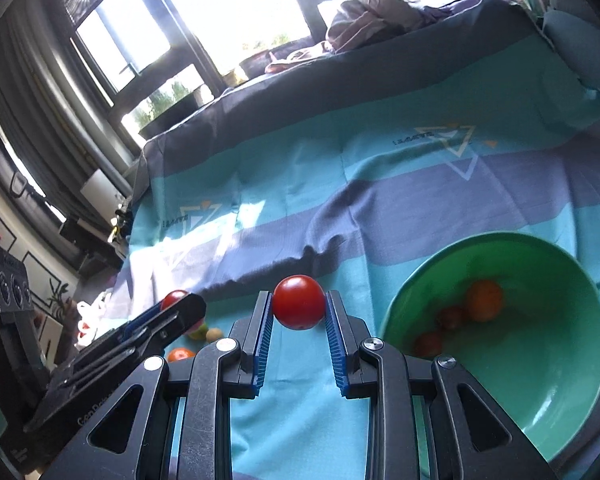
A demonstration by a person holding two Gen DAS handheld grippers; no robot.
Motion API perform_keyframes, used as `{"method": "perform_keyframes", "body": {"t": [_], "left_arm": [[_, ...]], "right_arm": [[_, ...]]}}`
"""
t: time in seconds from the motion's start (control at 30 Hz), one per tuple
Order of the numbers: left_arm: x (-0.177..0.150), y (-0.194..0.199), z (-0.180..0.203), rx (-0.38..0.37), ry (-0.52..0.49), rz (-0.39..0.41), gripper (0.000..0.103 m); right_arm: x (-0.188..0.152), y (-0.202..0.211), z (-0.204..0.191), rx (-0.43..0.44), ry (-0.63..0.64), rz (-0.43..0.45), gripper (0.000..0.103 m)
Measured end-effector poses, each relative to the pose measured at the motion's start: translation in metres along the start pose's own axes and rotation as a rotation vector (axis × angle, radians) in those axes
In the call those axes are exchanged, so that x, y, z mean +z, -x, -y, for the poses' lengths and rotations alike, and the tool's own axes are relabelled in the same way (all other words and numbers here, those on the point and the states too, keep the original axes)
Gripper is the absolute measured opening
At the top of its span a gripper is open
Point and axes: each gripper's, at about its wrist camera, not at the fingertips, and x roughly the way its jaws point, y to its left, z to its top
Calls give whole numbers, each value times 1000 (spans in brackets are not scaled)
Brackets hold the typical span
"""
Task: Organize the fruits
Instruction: 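Grasp a red cherry tomato with the left gripper while the right gripper holds its tomato, then lower both tomatoes into the green bowl and open both grippers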
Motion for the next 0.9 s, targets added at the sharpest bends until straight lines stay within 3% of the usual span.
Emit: {"method": "perform_keyframes", "body": {"t": [0.27,0.5,0.9], "left_arm": [[-9,-6,46,-101,-100,-28,30],[-16,-29,86,-190,-151,-78,30],[-33,-70,126,-273,-197,-206,30]], "right_arm": [[7,30,38,-43,-71,79,28],[9,50,74,-140,-147,126,28],[6,50,109,-289,-204,83,29]]}}
